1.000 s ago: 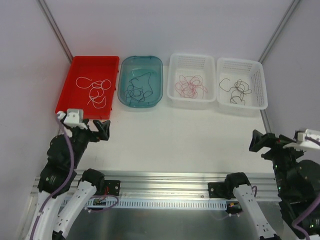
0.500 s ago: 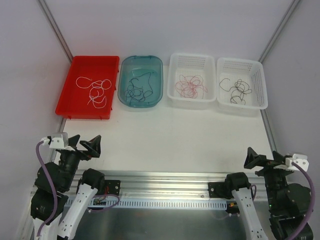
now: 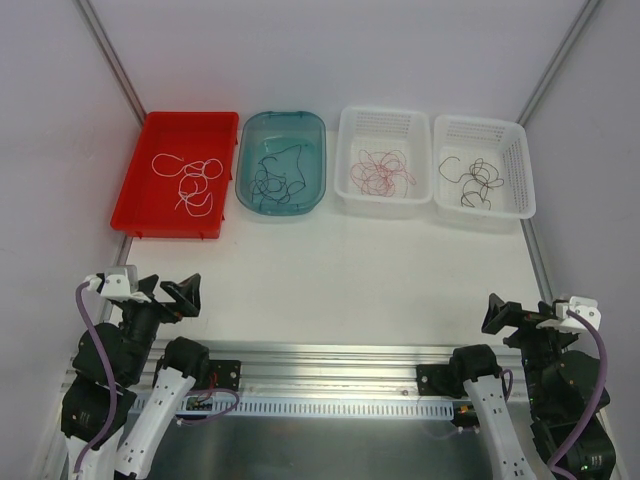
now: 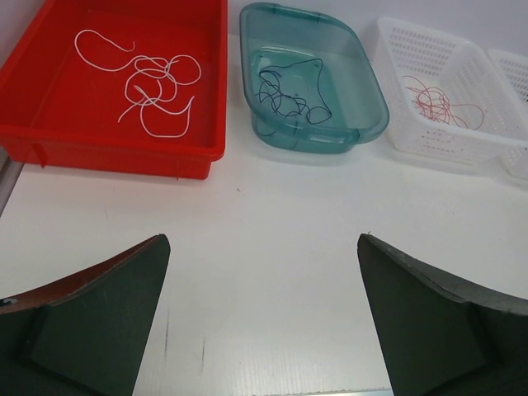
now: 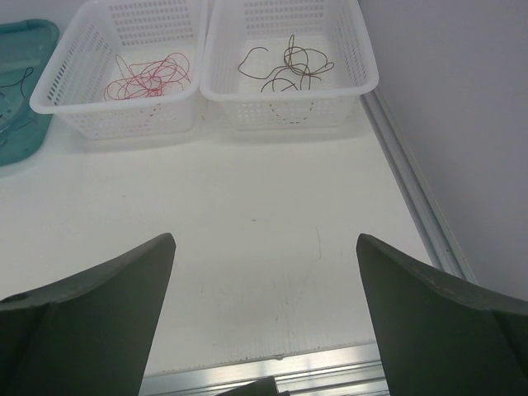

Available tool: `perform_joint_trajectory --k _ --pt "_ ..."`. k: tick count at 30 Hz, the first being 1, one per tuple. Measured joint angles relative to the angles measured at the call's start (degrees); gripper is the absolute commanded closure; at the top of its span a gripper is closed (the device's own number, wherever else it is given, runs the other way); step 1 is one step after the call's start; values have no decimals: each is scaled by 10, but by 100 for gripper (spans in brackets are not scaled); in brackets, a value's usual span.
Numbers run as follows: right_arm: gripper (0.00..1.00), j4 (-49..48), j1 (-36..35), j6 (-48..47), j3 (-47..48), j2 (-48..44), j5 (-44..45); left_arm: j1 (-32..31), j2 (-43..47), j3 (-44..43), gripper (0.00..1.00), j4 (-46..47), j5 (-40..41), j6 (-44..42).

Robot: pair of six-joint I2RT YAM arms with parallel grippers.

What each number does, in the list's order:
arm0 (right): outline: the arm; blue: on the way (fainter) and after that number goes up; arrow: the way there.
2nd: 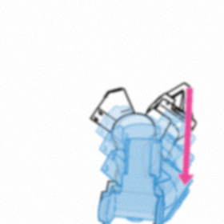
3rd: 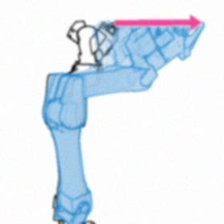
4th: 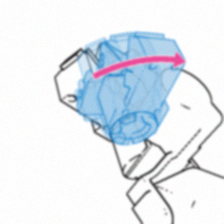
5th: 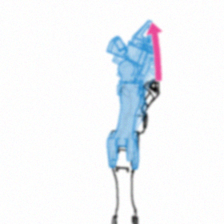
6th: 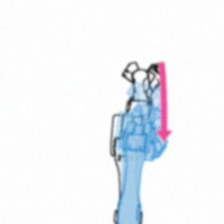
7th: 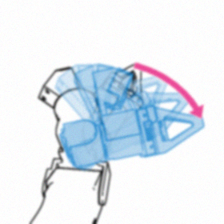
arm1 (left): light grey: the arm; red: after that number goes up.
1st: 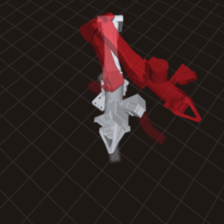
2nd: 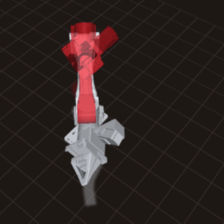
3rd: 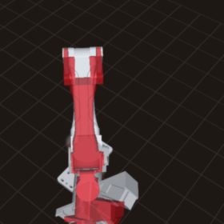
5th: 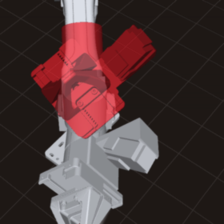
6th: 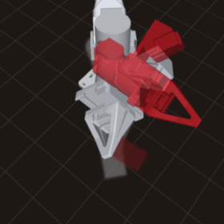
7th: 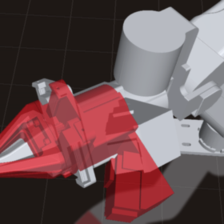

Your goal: Untangle the cables

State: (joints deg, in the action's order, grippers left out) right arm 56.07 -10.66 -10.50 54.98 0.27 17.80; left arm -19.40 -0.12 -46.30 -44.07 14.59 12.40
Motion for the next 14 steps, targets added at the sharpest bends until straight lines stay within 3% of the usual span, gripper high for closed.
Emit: perform_joint_trajectory --k 14 --pt "3 0 0 0 0 0 -1 0 0 0 1 0 10 3"
